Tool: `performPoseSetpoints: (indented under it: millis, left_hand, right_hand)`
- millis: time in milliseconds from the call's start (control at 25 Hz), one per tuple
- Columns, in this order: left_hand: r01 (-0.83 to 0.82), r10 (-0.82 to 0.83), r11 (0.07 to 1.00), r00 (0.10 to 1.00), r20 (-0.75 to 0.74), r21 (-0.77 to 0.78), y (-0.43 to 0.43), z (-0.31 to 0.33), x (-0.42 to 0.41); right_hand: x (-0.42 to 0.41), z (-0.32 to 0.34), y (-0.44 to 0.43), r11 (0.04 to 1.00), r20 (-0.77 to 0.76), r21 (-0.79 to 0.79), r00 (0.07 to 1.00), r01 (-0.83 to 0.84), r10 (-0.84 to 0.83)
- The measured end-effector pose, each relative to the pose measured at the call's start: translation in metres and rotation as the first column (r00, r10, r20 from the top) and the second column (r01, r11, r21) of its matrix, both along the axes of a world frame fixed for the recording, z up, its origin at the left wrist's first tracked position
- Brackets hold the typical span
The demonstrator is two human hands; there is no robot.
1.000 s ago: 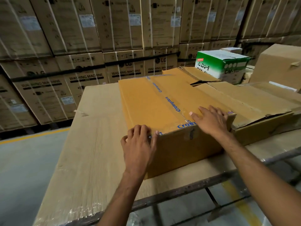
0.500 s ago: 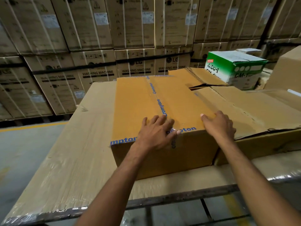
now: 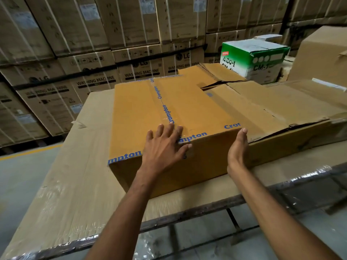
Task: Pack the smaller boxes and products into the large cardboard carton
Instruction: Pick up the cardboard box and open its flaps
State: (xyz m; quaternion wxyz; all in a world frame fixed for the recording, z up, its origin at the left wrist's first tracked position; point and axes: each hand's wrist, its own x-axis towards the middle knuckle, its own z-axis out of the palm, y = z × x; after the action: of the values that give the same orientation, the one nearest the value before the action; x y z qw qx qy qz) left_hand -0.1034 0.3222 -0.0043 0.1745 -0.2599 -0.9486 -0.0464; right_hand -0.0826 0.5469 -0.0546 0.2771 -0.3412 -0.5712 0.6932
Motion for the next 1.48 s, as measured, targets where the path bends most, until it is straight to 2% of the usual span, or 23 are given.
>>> performPoseSetpoints:
  millis: [120,240,360,440,520,600,720,800,920,1080,1240,1360,1400,1480]
  left_hand:
    - [0.076,-0.076,0.997,0.997,-0.035,0.007,0.017,0.004,-0.001]
    - [0.032,-0.032,0.999,0.998,-0.051,0.000,0.043,0.010,-0.010]
    - [-0.020,0.020,1.000,0.999,-0.030,0.004,0.042,-0.002,-0.014]
    - [0.020,-0.020,1.000,0.997,-0.078,-0.008,0.030,-0.014,-0.014]
    - [0.076,-0.074,0.997,0.995,-0.062,0.031,0.018,-0.013,-0.016]
    - [0.081,-0.078,0.994,0.996,-0.034,0.078,0.010,-0.007,-0.015]
    - [0.030,-0.032,0.999,0.995,-0.097,-0.023,0.002,-0.015,-0.012]
    - [0.017,-0.019,1.000,0.994,-0.106,-0.024,0.002,-0.019,-0.012]
    - [-0.011,0.013,1.000,0.993,-0.121,0.016,0.000,-0.021,-0.009]
    - [-0.007,0.021,0.996,0.988,-0.153,0.091,-0.015,-0.015,-0.013]
    - [-0.010,0.038,0.990,0.980,-0.196,0.142,-0.027,-0.003,-0.016]
    - [-0.008,0.041,0.986,0.980,-0.193,0.169,-0.032,0.001,-0.018]
    - [-0.007,0.039,0.986,0.982,-0.187,0.168,-0.034,-0.001,-0.017]
    - [0.007,0.019,0.989,0.984,-0.176,0.147,-0.037,-0.008,-0.014]
  right_hand:
    - [-0.004,0.002,-0.010,0.998,-0.070,0.066,0.998,-0.001,0.006]
    - [-0.007,-0.002,-0.020,0.989,-0.071,0.097,0.991,-0.109,0.116]
    - [0.002,-0.011,-0.036,0.955,0.010,-0.050,0.956,-0.291,0.292]
    - [0.011,-0.026,-0.044,0.896,0.105,-0.212,0.903,-0.389,0.417]
    - [0.015,-0.044,-0.051,0.826,0.158,-0.335,0.838,-0.453,0.523]
    - [0.012,-0.057,-0.051,0.827,0.196,-0.352,0.830,-0.438,0.523]
    - [-0.003,-0.071,-0.051,0.850,0.230,-0.331,0.839,-0.410,0.494]
    - [-0.003,-0.056,-0.055,0.824,0.230,-0.429,0.838,-0.370,0.496]
    - [-0.011,-0.047,-0.055,0.821,0.266,-0.481,0.841,-0.308,0.471]
    - [-0.009,-0.059,-0.054,0.753,0.204,-0.623,0.887,-0.210,0.415]
    - [0.002,-0.072,-0.076,0.599,0.040,-0.774,0.929,-0.204,0.369]
    - [0.011,-0.094,-0.109,0.370,-0.221,-0.883,0.951,-0.289,0.214]
    - [0.012,-0.098,-0.124,0.321,-0.238,-0.905,0.958,-0.279,0.161]
    - [0.012,-0.105,-0.150,0.251,-0.199,-0.939,0.966,-0.235,0.163]
